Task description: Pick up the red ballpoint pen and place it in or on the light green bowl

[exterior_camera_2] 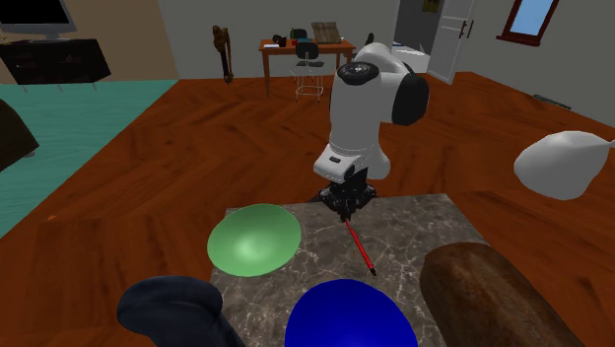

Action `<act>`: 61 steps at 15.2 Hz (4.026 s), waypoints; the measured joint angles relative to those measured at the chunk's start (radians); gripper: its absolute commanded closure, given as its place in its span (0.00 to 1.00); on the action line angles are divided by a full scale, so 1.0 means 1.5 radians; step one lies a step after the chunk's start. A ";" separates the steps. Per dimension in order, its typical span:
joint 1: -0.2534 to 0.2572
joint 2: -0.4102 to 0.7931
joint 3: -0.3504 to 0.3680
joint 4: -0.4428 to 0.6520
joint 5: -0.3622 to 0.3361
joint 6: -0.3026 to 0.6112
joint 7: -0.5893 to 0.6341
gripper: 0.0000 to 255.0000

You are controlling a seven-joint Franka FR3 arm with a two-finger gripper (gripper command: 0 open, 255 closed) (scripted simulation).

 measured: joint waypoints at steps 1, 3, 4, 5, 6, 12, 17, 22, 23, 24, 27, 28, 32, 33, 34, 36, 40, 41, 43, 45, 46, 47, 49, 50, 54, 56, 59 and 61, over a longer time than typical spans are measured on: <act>0.000 0.003 0.000 0.011 0.000 -0.009 0.000 1.00; 0.000 0.010 -0.001 0.035 -0.001 -0.026 0.000 1.00; -0.001 0.011 -0.001 0.045 -0.001 -0.035 0.000 1.00; -0.001 0.013 -0.001 0.055 -0.001 -0.043 0.000 1.00; -0.001 0.016 -0.001 0.068 -0.001 -0.053 0.001 1.00; -0.001 0.036 0.000 0.145 -0.002 -0.109 0.005 1.00; -0.001 0.059 0.001 0.217 -0.004 -0.159 0.007 1.00; -0.001 0.086 0.001 0.293 -0.006 -0.208 0.009 1.00; -0.003 0.096 -0.002 0.308 -0.008 -0.213 0.003 1.00; -0.008 0.104 -0.009 0.320 -0.010 -0.218 -0.009 1.00; -0.028 0.144 -0.034 0.368 -0.017 -0.227 -0.055 1.00; -0.034 0.156 -0.042 0.382 -0.018 -0.229 -0.069 1.00; -0.062 0.228 -0.070 0.478 -0.022 -0.254 -0.125 1.00; -0.070 0.251 -0.077 0.511 -0.021 -0.264 -0.140 1.00; -0.079 0.275 -0.084 0.543 -0.020 -0.273 -0.156 1.00; -0.096 0.331 -0.095 0.625 -0.017 -0.299 -0.182 1.00; -0.129 0.423 -0.108 0.759 -0.009 -0.342 -0.221 1.00; -0.128 0.410 -0.108 0.729 -0.010 -0.325 -0.223 1.00; -0.126 0.378 -0.109 0.658 -0.013 -0.286 -0.224 1.00; -0.124 0.356 -0.108 0.605 -0.015 -0.254 -0.223 1.00; -0.123 0.343 -0.108 0.576 -0.016 -0.238 -0.224 1.00; -0.122 0.332 -0.108 0.549 -0.017 -0.222 -0.223 1.00; -0.120 0.314 -0.107 0.504 -0.019 -0.195 -0.221 1.00; -0.120 0.307 -0.107 0.482 -0.019 -0.180 -0.221 1.00; -0.118 0.282 -0.107 0.413 -0.021 -0.136 -0.221 1.00; -0.118 0.280 -0.107 0.406 -0.021 -0.130 -0.221 1.00; -0.118 0.279 -0.107 0.403 -0.021 -0.128 -0.221 1.00; -0.118 0.279 -0.107 0.402 -0.021 -0.128 -0.221 0.00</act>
